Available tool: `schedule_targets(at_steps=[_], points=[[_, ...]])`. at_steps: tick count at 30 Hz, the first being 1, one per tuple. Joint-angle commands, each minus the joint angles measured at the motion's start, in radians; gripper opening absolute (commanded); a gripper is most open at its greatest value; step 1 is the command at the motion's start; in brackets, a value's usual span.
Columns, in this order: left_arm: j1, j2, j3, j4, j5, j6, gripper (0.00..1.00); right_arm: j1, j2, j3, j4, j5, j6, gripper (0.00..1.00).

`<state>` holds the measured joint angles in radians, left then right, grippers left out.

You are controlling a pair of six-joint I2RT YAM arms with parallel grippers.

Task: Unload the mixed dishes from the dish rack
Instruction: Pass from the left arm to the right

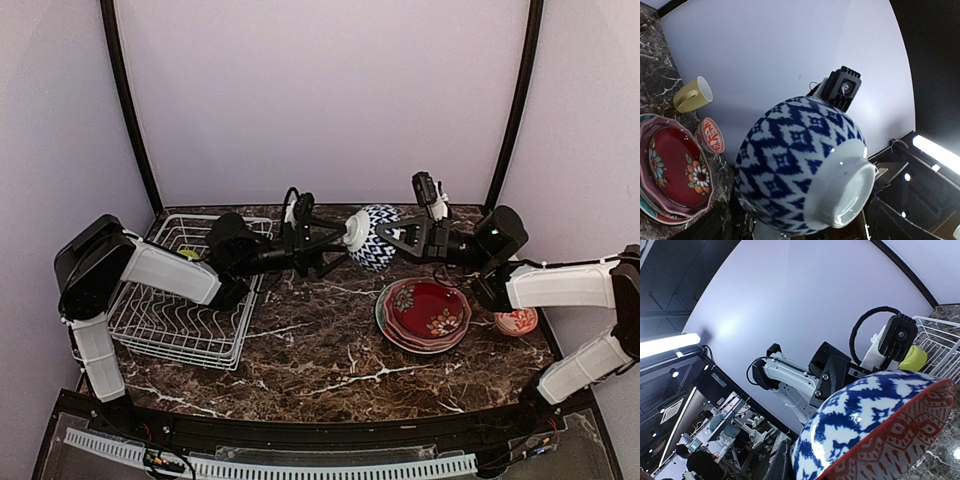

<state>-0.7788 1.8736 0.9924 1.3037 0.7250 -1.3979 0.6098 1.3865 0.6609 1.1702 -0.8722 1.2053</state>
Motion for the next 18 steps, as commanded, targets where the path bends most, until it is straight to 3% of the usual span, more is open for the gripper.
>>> schedule_targets(at_steps=[1,4,6,8,13,18], points=[[0.026,-0.053,-0.058,-0.101,-0.044,0.104,0.98,-0.033,-0.042,-0.025,-0.128,0.036,-0.085,0.00],[0.036,-0.091,-0.069,-0.209,-0.051,0.216,0.99,-0.044,-0.107,-0.033,-0.254,0.051,-0.161,0.00],[0.046,-0.128,-0.072,-0.391,-0.079,0.300,0.99,-0.056,-0.172,-0.029,-0.379,0.067,-0.217,0.00],[0.051,-0.170,-0.067,-0.526,-0.106,0.389,0.99,-0.068,-0.251,-0.010,-0.599,0.122,-0.311,0.00],[0.050,-0.291,0.001,-0.886,-0.219,0.669,0.99,-0.077,-0.436,0.123,-1.369,0.592,-0.577,0.00],[0.050,-0.423,0.052,-1.197,-0.480,0.864,0.99,-0.091,-0.590,0.172,-1.780,1.060,-0.535,0.00]])
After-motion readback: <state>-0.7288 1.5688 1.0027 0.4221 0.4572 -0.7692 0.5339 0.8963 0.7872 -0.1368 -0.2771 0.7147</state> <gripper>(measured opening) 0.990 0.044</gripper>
